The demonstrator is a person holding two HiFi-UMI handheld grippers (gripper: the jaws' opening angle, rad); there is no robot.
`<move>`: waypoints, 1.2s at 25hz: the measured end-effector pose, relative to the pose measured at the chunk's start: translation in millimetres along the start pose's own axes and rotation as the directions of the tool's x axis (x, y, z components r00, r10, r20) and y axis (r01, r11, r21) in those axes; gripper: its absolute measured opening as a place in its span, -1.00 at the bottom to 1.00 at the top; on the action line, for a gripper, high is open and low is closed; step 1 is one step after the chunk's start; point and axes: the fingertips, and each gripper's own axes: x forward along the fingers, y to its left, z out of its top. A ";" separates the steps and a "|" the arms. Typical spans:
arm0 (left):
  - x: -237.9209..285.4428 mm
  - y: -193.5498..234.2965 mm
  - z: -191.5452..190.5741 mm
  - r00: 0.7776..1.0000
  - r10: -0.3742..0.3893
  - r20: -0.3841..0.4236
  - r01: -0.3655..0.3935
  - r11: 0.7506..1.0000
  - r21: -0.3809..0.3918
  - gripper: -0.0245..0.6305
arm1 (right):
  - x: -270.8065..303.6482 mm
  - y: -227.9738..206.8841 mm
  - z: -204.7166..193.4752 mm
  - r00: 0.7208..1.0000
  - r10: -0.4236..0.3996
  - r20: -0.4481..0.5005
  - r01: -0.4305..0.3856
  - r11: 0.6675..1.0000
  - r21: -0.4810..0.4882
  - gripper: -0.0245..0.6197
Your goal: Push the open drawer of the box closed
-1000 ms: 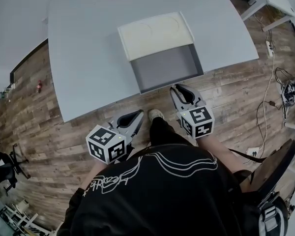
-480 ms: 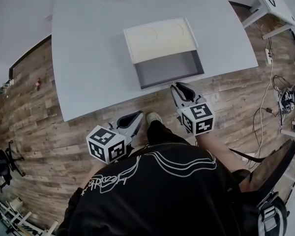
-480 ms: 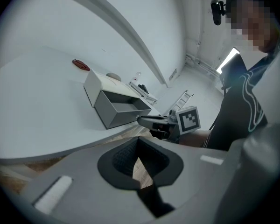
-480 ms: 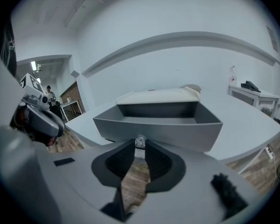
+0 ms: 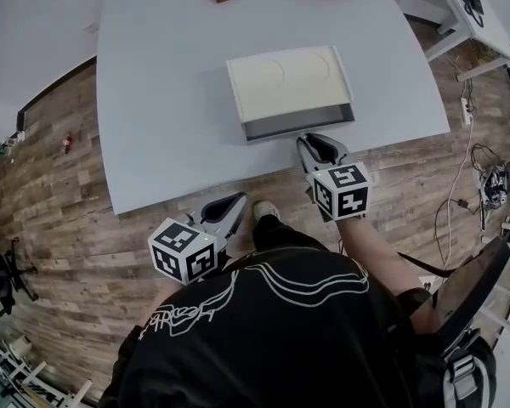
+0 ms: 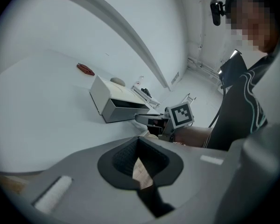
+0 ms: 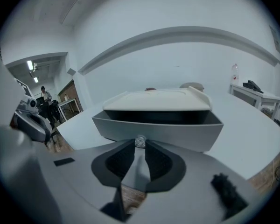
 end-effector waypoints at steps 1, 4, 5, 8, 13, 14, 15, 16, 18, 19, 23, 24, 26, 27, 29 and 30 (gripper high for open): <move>-0.1 1.8 0.9 1.000 0.003 0.003 -0.003 1.000 -0.003 -0.90 | 3.3 -1.9 3.1 1.000 -0.002 -0.002 0.002 1.000 0.000 -0.69; -0.6 6.3 2.7 1.000 0.010 0.008 -0.010 1.000 -0.013 -0.90 | 11.6 -6.8 11.1 1.000 -0.009 -0.013 0.009 1.000 -0.002 -0.69; -0.9 7.9 3.2 1.000 0.012 0.010 -0.012 1.000 -0.016 -0.90 | 14.2 -8.0 13.3 1.000 -0.011 -0.017 0.011 1.000 -0.003 -0.69; -2.2 13.1 5.3 1.000 0.019 0.016 -0.019 1.000 -0.021 -0.90 | 21.5 -10.7 18.1 1.000 -0.018 -0.022 0.018 1.000 0.003 -0.69; -4.7 18.0 9.0 0.999 0.031 0.028 -0.030 0.999 -0.024 -0.90 | 29.3 -14.8 23.1 0.999 -0.026 -0.020 0.026 1.000 -0.003 -0.69; -5.5 18.5 9.3 0.999 0.033 0.029 -0.032 0.999 -0.025 -0.90 | 30.6 -15.3 23.9 0.999 -0.026 -0.021 0.026 1.000 -0.007 -0.69; -6.6 18.9 9.3 0.999 0.035 0.029 -0.034 0.999 -0.026 -0.90 | 32.1 -15.5 24.2 0.999 -0.026 -0.023 0.026 1.000 -0.012 -0.69; -8.0 19.3 9.0 0.999 0.037 0.029 -0.036 0.999 -0.026 -0.90 | 33.4 -15.3 24.4 0.999 -0.027 -0.026 0.027 1.000 -0.016 -0.69; -11.6 19.4 7.7 0.999 0.040 0.030 -0.039 0.999 -0.026 -0.90 | 35.2 -14.4 24.6 0.999 -0.035 -0.027 0.034 0.999 -0.018 -0.69; -13.4 18.9 7.1 0.999 0.040 0.030 -0.039 0.999 -0.026 -0.90 | 35.2 -13.9 24.7 0.999 -0.040 -0.025 0.040 0.999 -0.017 -0.69; -19.9 13.2 7.1 0.999 0.036 0.034 -0.035 0.999 -0.008 -0.90 | 26.2 -11.6 21.7 0.998 -0.058 -0.022 0.058 0.998 -0.013 -0.69; -21.2 10.6 7.6 0.999 0.028 0.037 -0.028 1.000 -0.003 -0.90 | 21.6 -10.2 19.9 0.998 -0.056 -0.022 0.056 0.998 -0.008 -0.69; -23.9 3.6 7.6 0.999 0.005 0.047 -0.005 1.000 0.005 -0.90 | 9.9 -3.4 16.0 0.999 -0.035 -0.015 0.035 0.999 0.010 -0.69; -25.4 -0.2 7.0 0.999 -0.006 0.049 0.005 1.000 0.011 -0.90 | 2.8 2.6 14.6 1.000 -0.018 -0.006 0.018 1.000 0.016 -0.69; -28.8 -9.2 5.1 0.999 -0.023 0.048 0.021 0.999 0.028 -0.90 | -13.9 20.4 13.6 0.999 0.028 0.019 -0.028 1.000 0.013 -0.69; -31.1 -14.7 4.6 0.998 -0.030 0.049 0.029 0.999 0.039 -0.90 | -23.8 32.1 14.1 0.998 0.058 0.034 -0.058 0.998 0.001 -0.69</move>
